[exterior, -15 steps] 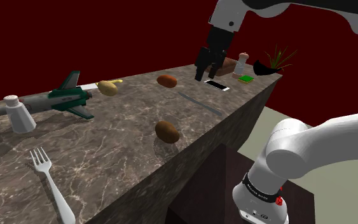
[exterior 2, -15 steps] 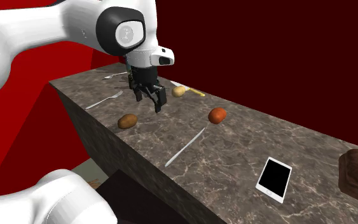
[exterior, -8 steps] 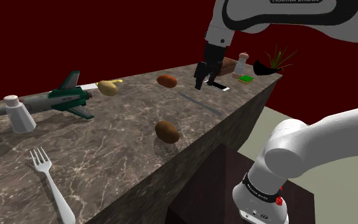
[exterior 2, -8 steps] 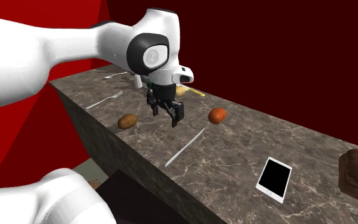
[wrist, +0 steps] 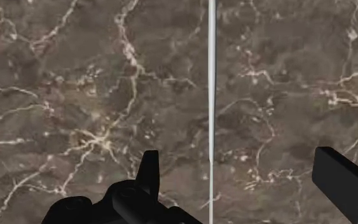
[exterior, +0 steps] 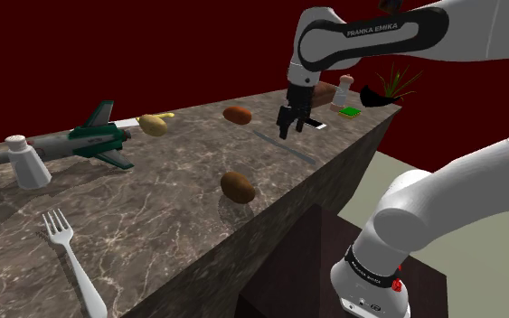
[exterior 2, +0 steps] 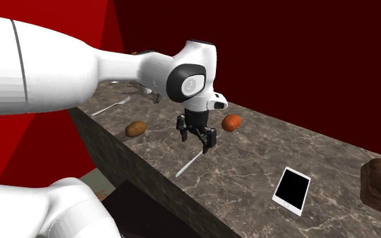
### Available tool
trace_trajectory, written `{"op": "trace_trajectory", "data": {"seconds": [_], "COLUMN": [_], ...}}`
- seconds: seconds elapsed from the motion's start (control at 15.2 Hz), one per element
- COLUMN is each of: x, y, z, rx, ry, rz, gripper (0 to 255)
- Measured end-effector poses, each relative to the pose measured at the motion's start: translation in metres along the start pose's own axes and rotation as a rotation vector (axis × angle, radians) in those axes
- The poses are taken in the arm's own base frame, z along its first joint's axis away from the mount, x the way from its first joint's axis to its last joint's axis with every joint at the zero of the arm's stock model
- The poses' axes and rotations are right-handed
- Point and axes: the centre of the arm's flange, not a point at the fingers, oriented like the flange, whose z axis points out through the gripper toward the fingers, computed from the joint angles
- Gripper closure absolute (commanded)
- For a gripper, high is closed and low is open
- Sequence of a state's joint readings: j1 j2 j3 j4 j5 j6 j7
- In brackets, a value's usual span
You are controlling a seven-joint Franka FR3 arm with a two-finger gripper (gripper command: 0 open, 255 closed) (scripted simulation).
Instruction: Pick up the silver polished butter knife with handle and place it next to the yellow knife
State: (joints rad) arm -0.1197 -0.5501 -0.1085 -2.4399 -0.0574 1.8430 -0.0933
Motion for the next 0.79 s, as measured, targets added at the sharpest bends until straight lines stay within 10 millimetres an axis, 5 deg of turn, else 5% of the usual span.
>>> {"op": "trace_trajectory", "data": {"seconds": [0.46, 0.79], "x": [0.002, 0.002], "y": [0.005, 0.005], "z": [0.037, 0.040], "rx": [-0.004, -0.004], "ry": [-0.004, -0.004], "rz": [0.001, 0.000], "gripper": [0, 0]}}
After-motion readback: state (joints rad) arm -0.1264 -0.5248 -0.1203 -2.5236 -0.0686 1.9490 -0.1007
